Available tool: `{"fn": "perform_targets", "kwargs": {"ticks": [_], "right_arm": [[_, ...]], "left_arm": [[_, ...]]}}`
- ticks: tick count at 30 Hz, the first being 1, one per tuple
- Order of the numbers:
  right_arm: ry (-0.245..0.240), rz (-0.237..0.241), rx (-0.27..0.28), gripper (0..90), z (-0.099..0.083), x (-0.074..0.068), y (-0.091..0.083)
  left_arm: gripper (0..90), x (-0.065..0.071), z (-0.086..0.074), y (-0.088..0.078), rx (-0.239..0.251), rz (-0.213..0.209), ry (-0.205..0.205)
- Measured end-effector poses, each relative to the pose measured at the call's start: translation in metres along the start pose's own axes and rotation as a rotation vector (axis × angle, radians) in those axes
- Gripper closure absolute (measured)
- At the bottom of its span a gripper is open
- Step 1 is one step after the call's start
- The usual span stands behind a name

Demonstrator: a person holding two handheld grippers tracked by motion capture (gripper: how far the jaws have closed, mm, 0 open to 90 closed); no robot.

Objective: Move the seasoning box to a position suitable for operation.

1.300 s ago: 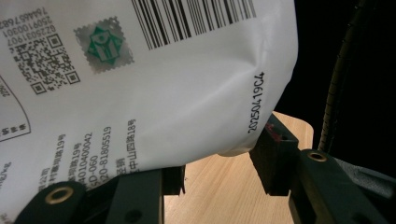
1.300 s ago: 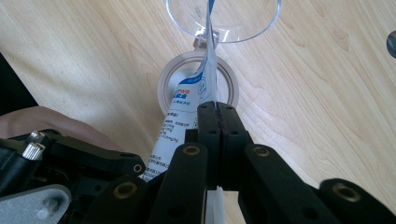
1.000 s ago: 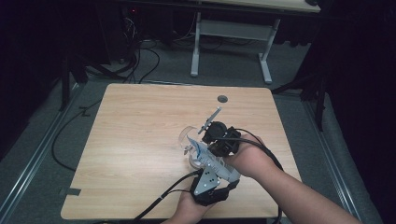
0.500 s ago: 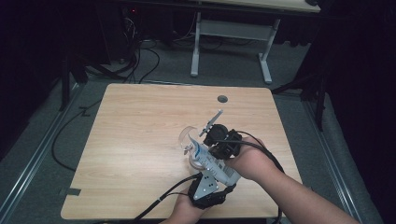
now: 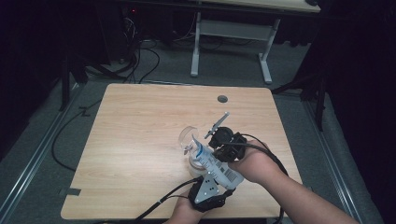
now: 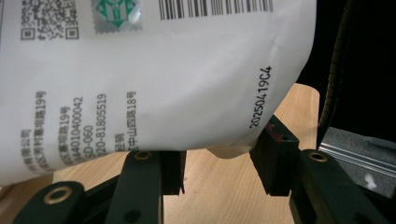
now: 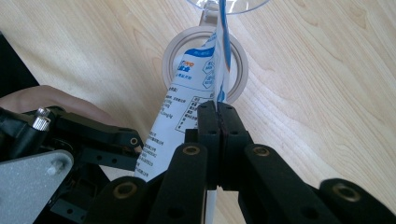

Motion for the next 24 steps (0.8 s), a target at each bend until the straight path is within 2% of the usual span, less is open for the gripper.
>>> {"fn": "perform_targets", "kwargs": {"ticks": [24], "right_arm": [[0.014, -0.001, -0.005, 89.6, -0.0005, -0.0014, -0.0097]], "left_arm": [[58.9, -0.0027, -0.002, -0.0019, 0.003, 0.016, 0.008]]}}
Point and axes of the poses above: each handheld gripper's, and its own axes: y roughly forward along the jaws, z roughly out of its top, x roughly to its right, the point moved 8 cm from there along y, roughly forward along the jaws, and after that the axes turned 2 degrees about -z, right-handed, at the moved point
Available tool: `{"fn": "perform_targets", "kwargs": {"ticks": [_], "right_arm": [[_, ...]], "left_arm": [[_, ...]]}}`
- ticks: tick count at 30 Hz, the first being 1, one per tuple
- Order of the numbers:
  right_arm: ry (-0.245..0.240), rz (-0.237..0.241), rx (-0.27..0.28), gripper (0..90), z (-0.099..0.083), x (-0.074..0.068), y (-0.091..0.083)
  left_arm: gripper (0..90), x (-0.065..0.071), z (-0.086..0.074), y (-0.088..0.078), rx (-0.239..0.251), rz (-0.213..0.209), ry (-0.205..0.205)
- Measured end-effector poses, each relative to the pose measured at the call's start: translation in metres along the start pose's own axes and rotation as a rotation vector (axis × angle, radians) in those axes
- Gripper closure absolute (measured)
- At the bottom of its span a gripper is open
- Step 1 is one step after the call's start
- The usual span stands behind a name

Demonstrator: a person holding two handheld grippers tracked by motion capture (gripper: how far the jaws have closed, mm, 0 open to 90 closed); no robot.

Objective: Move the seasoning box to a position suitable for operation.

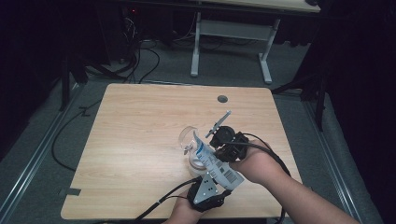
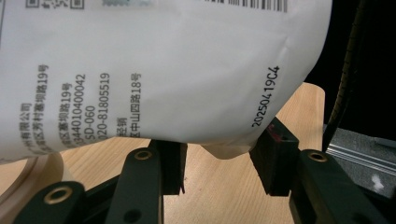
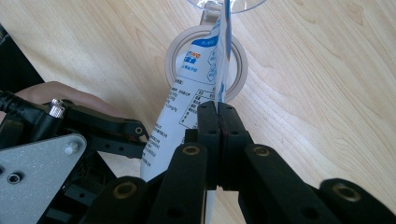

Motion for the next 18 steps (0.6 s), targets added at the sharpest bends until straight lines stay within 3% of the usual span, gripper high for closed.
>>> {"fn": "perform_targets", "kwargs": {"ticks": [18], "right_arm": [[-0.001, 0.007, -0.008, 89.6, -0.0034, -0.0007, -0.003]], "left_arm": [[58.8, 0.0002, -0.0041, 0.0, -0.01, 0.006, 0.007]]}}
Point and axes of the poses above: each handheld gripper's, and its own axes: y roughly forward along the jaws, z roughly out of its top, x roughly to its right, the point moved 8 cm from there along y, roughly forward along the jaws, and after that the axes turned 2 degrees about -z, right-handed, at the moved point
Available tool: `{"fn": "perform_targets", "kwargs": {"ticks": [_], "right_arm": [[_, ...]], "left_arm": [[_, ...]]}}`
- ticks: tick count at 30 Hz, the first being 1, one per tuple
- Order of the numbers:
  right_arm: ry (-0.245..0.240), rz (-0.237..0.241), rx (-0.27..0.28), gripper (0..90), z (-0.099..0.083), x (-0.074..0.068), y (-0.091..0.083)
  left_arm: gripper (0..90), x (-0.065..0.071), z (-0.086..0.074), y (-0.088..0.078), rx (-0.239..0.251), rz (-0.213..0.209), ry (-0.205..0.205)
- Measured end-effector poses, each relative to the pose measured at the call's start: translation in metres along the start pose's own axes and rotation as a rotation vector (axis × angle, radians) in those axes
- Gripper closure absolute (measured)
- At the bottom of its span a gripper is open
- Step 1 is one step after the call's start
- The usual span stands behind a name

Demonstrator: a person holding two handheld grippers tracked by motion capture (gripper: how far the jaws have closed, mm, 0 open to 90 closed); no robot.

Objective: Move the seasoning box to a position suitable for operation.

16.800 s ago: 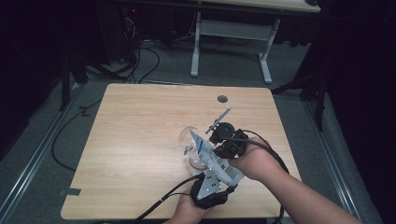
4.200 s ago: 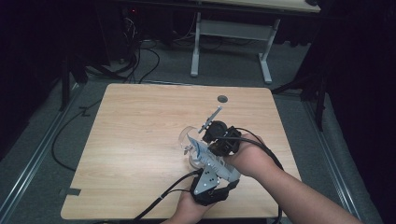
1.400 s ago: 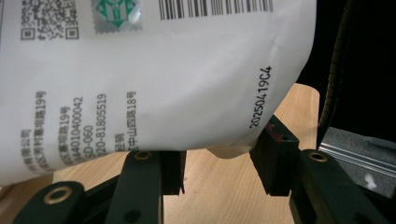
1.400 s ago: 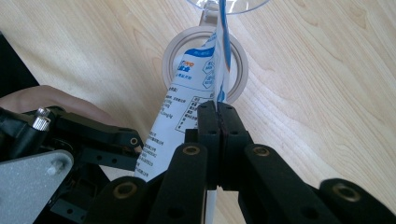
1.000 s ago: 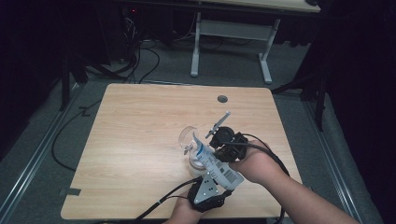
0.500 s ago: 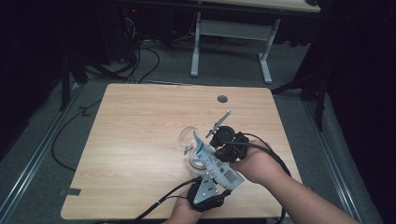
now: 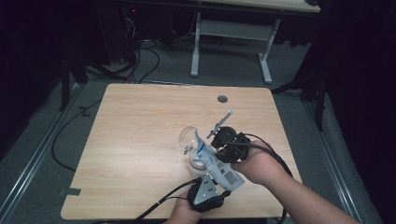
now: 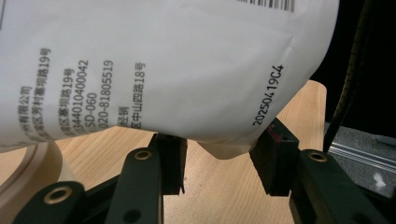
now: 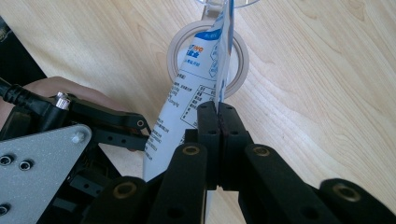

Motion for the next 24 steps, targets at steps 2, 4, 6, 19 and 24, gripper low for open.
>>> {"fn": "perform_targets", "kwargs": {"ticks": [2, 4, 6, 19, 24], "right_arm": [[-0.001, -0.001, 0.0, 89.6, -0.001, 0.0, 0.0], [-0.001, -0.003, -0.002, 89.6, -0.001, 0.001, -0.001], [0.0, -0.003, -0.002, 89.6, -0.001, 0.001, -0.001], [0.004, 0.0, -0.005, 89.6, -0.004, 0.001, 0.0], [0.009, 0.0, -0.01, 89.5, -0.006, 0.002, 0.0]], "left_arm": [[58.8, 0.0, -0.001, 0.0, -0.001, 0.006, 0.006], [58.8, -0.001, -0.001, 0.0, -0.002, 0.009, 0.006], [58.8, -0.002, -0.002, 0.0, -0.003, 0.01, 0.006], [58.7, -0.006, -0.009, 0.0, -0.022, 0.024, 0.009], [58.6, -0.007, -0.012, 0.001, -0.026, 0.029, 0.012]]}}
Point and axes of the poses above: each handheld gripper's, and its own axes: y roughly forward along the jaws, z roughly out of its top, x roughly to its right, the point moved 8 cm from there along y, roughly forward along the jaws, and after that the axes turned 2 degrees about -z, right-handed, at the moved point
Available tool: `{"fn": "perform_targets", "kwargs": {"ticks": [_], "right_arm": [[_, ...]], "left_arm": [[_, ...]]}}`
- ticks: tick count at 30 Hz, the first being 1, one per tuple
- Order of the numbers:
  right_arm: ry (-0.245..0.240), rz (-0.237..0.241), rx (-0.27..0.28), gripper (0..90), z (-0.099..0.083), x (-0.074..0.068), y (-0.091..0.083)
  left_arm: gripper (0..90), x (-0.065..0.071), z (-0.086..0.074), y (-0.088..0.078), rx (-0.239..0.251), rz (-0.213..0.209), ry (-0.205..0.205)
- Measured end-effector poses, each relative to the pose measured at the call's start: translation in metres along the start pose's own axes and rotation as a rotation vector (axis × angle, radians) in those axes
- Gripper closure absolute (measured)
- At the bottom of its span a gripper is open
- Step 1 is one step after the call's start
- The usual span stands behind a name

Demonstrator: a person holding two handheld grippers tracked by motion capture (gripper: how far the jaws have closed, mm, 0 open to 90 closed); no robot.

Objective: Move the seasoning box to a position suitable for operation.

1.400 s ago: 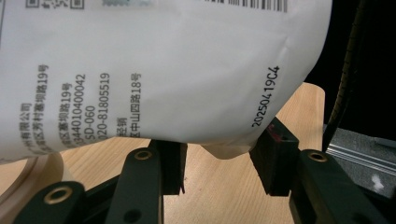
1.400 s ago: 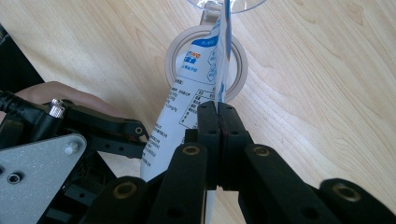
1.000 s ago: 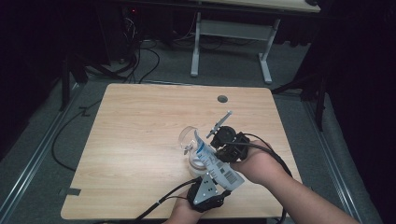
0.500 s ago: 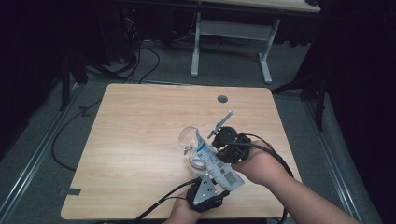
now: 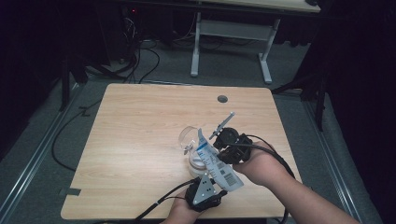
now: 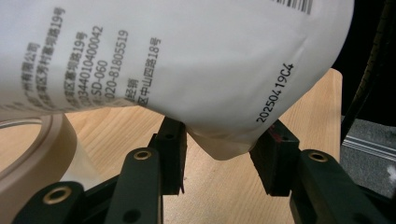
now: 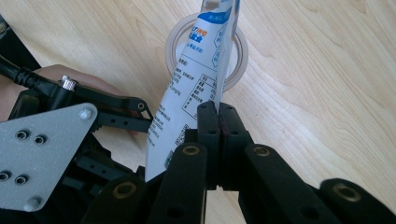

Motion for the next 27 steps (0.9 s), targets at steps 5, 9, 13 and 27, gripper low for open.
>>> {"fn": "perform_targets", "kwargs": {"ticks": [5, 9, 13, 27], "right_arm": [[-0.002, -0.001, -0.003, 89.5, -0.002, 0.0, 0.0], [0.003, -0.003, -0.002, 89.7, -0.002, 0.001, -0.001], [0.008, 0.006, 0.003, 89.7, -0.003, 0.001, -0.001], [0.007, -0.004, 0.009, 89.7, -0.003, 0.002, -0.003]], "left_arm": [[58.4, 0.0, -0.002, 0.0, -0.002, 0.0, 0.001], [56.0, 0.0, -0.002, -0.001, 0.0, -0.01, -0.003], [53.9, -0.002, -0.007, -0.003, -0.009, -0.022, -0.004], [54.2, -0.015, -0.025, -0.023, -0.04, 0.005, -0.002]]}}
Point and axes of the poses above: each handheld gripper's, and its own axes: y roughly forward along the jaws, z roughly out of its top, x roughly to its right, the point moved 8 cm from there along y, roughly forward along the jaws, and after that the axes turned 2 degrees about -z, right-handed, at the moved point
